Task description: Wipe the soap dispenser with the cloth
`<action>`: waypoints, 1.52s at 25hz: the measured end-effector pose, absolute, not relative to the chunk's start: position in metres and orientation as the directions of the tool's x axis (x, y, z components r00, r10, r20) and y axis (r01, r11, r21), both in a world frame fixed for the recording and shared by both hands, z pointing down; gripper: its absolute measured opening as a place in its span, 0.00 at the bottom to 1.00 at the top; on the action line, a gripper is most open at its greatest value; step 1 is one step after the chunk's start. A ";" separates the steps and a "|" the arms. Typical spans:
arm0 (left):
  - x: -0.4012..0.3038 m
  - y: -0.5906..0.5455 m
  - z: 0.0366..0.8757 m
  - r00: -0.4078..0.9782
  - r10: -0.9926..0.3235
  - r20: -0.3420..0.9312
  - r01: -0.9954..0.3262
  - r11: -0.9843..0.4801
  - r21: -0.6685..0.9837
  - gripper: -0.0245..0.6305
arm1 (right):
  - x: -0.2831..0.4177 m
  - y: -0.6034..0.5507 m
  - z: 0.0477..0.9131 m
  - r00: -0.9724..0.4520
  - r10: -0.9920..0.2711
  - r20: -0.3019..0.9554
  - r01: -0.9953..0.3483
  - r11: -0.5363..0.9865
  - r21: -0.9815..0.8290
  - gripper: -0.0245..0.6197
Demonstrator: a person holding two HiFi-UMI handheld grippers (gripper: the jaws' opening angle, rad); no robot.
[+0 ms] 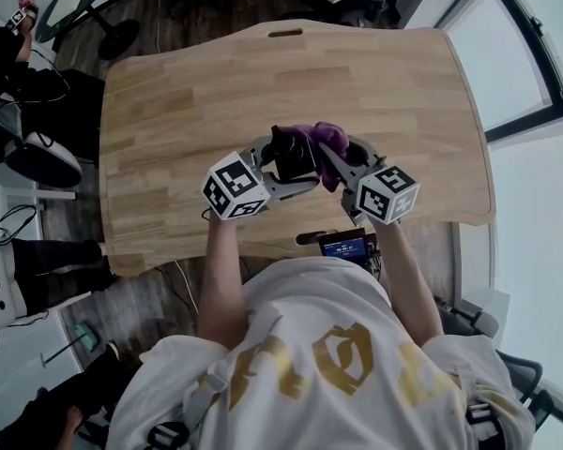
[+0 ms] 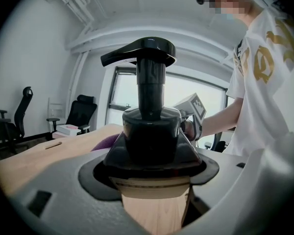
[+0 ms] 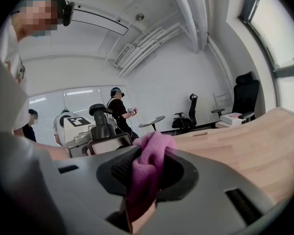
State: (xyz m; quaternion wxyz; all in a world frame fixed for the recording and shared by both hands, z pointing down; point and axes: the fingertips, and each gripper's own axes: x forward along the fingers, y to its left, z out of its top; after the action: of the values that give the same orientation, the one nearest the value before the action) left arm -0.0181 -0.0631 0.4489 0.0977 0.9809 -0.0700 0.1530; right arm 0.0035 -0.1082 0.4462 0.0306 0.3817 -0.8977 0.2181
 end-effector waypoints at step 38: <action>-0.004 -0.076 0.463 0.952 -0.176 0.251 -0.243 -0.933 0.267 0.56 | -0.010 -0.038 0.388 -0.955 -0.266 -0.132 -0.159 0.833 -0.529 0.16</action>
State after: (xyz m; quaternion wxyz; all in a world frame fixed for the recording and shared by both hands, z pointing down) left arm -0.0041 -0.0764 0.4627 0.1488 0.9766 -0.1072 0.1124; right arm -0.0095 -0.0375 0.3883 -0.1007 0.1115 -0.9521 0.2663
